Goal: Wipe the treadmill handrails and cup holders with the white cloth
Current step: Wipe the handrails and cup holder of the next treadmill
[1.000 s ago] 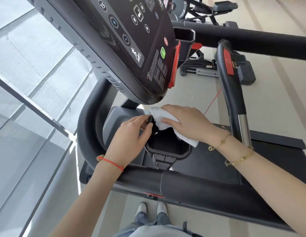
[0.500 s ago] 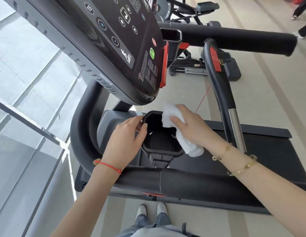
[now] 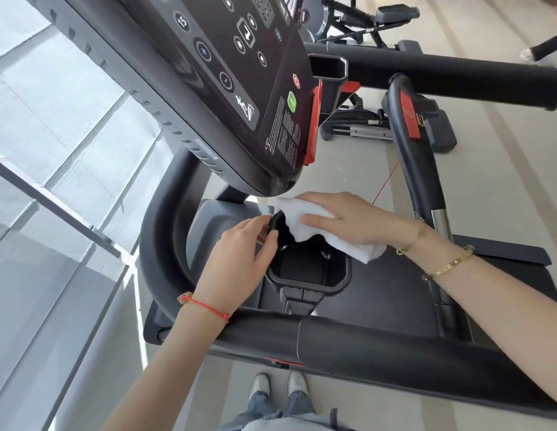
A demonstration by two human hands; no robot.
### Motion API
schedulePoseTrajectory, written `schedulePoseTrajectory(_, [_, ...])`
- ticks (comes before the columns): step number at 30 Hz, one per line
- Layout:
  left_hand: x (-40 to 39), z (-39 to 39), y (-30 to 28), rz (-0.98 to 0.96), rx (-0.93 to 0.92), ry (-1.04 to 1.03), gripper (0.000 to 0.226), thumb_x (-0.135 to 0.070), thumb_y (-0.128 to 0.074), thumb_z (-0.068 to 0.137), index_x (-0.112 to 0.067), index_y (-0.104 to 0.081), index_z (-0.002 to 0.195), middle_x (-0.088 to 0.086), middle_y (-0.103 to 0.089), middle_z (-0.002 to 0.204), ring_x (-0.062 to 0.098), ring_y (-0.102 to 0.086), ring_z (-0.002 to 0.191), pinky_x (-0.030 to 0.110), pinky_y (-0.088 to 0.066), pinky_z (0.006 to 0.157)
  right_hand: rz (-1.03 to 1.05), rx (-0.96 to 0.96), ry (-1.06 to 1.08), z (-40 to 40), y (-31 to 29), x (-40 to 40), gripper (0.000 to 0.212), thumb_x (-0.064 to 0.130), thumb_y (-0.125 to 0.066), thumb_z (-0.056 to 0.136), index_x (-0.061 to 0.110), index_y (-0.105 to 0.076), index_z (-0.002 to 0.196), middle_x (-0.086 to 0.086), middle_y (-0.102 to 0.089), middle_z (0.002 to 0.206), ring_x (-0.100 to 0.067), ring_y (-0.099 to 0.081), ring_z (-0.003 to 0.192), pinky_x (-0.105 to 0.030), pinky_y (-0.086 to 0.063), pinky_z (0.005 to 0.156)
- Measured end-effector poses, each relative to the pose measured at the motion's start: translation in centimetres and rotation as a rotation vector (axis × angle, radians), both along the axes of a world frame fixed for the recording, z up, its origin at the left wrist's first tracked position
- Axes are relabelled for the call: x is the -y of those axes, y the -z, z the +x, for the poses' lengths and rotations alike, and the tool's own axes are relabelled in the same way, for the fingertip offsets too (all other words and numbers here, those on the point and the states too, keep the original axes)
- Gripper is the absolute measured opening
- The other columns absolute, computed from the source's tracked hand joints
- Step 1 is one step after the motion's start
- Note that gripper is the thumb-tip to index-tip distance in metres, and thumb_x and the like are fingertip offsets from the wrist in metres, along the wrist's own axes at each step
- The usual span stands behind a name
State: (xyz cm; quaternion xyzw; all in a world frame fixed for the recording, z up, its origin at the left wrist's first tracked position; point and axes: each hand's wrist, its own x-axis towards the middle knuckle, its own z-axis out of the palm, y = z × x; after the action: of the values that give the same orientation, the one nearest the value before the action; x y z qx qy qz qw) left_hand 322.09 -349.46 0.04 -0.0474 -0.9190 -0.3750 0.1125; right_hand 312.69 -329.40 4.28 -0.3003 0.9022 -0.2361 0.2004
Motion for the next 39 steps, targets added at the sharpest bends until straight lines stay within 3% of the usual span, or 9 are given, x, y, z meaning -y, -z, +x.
schedulePoseTrajectory(6, [0.2, -0.1, 0.2, -0.010, -0.003, 0.003, 0.022, -0.030, -0.052, 0.096, -0.020, -0.065, 0.110, -0.012, -0.065, 0.092, 0.003, -0.061, 0.082, 0.025, -0.054, 0.076, 0.071, -0.165, -0.002, 0.4, 0.7, 1.7, 0.037, 0.048, -0.044, 0.098, 0.041, -0.044, 0.135, 0.016, -0.061, 0.125, -0.016, -0.056, 0.107, -0.036, -0.041, 0.085])
schedulePoseTrajectory(12, [0.1, -0.1, 0.2, -0.009, 0.027, -0.005, 0.037, -0.034, -0.050, 0.096, -0.019, -0.061, 0.127, -0.009, -0.067, 0.102, 0.001, -0.060, 0.088, 0.022, -0.052, 0.082, -0.247, -0.040, 0.331, 4.4, 2.3, -2.2, 0.037, 0.037, -0.048, 0.099, 0.031, -0.046, 0.136, 0.017, -0.056, 0.115, -0.008, -0.054, 0.101, -0.014, -0.037, 0.078])
schedulePoseTrajectory(19, [-0.1, 0.1, -0.1, 0.013, 0.007, -0.004, 0.031, -0.028, -0.054, 0.096, -0.016, -0.062, 0.124, -0.007, -0.066, 0.097, 0.010, -0.064, 0.088, 0.037, -0.055, 0.082, -0.306, 0.015, 0.368, 7.1, 2.5, -2.6, 0.051, 0.037, -0.042, 0.100, 0.034, -0.027, 0.149, 0.023, -0.038, 0.139, 0.008, -0.039, 0.119, -0.001, -0.028, 0.090])
schedulePoseTrajectory(24, [-0.1, 0.2, -0.1, 0.024, 0.011, 0.006, 0.031, -0.027, -0.054, 0.097, -0.015, -0.062, 0.124, -0.004, -0.066, 0.097, 0.013, -0.064, 0.088, 0.042, -0.056, 0.080, -0.243, 0.066, 0.289, 3.9, 1.1, -2.1, 0.039, 0.037, -0.040, 0.101, 0.026, -0.045, 0.138, 0.013, -0.058, 0.124, -0.006, -0.056, 0.111, -0.020, -0.039, 0.092])
schedulePoseTrajectory(26, [-0.1, 0.2, -0.1, 0.023, 0.019, 0.010, 0.032, -0.028, -0.053, 0.097, -0.015, -0.061, 0.126, -0.005, -0.066, 0.098, 0.013, -0.064, 0.089, 0.041, -0.055, 0.081, -0.254, 0.089, 0.260, 3.8, 0.9, -2.4, 0.037, 0.041, -0.040, 0.100, 0.031, -0.047, 0.135, 0.018, -0.060, 0.117, 0.006, -0.056, 0.104, -0.013, -0.040, 0.087])
schedulePoseTrajectory(28, [-0.2, 0.3, -0.2, 0.027, 0.021, 0.009, 0.033, -0.028, -0.053, 0.097, -0.015, -0.061, 0.127, -0.006, -0.066, 0.098, 0.011, -0.064, 0.089, 0.040, -0.055, 0.082, -0.263, 0.079, 0.240, 4.5, 1.0, -3.2, 0.041, 0.045, -0.038, 0.097, 0.038, -0.042, 0.137, 0.027, -0.056, 0.121, 0.015, -0.052, 0.105, -0.005, -0.037, 0.085])
schedulePoseTrajectory(31, [-0.3, 0.3, -0.3, 0.024, 0.017, 0.006, 0.033, -0.028, -0.054, 0.097, -0.015, -0.061, 0.127, -0.005, -0.067, 0.099, 0.012, -0.064, 0.089, 0.039, -0.055, 0.082, -0.287, 0.019, 0.195, 5.8, 0.9, -4.6, 0.049, 0.047, -0.037, 0.097, 0.041, -0.033, 0.145, 0.025, -0.037, 0.148, 0.011, -0.033, 0.134, -0.006, -0.026, 0.106])
schedulePoseTrajectory(35, [-0.3, 0.3, -0.3, 0.030, 0.016, 0.007, 0.032, -0.026, -0.054, 0.097, -0.014, -0.062, 0.125, -0.003, -0.067, 0.098, 0.013, -0.065, 0.088, 0.040, -0.055, 0.081, -0.140, 0.008, 0.026, 8.1, 0.4, -5.7, 0.050, 0.068, -0.026, 0.093, 0.061, -0.018, 0.142, 0.035, -0.012, 0.155, 0.009, -0.003, 0.144, -0.023, -0.013, 0.117])
schedulePoseTrajectory(39, [-0.4, 0.3, -0.3, 0.033, 0.007, 0.005, 0.029, -0.024, -0.055, 0.096, -0.014, -0.063, 0.122, -0.003, -0.068, 0.095, 0.013, -0.065, 0.083, 0.040, -0.056, 0.078, 0.022, -0.123, -0.087, 9.9, 0.4, -3.3, 0.055, 0.065, -0.024, 0.092, 0.045, -0.033, 0.142, 0.027, -0.027, 0.149, 0.011, -0.001, 0.142, -0.005, 0.000, 0.110])
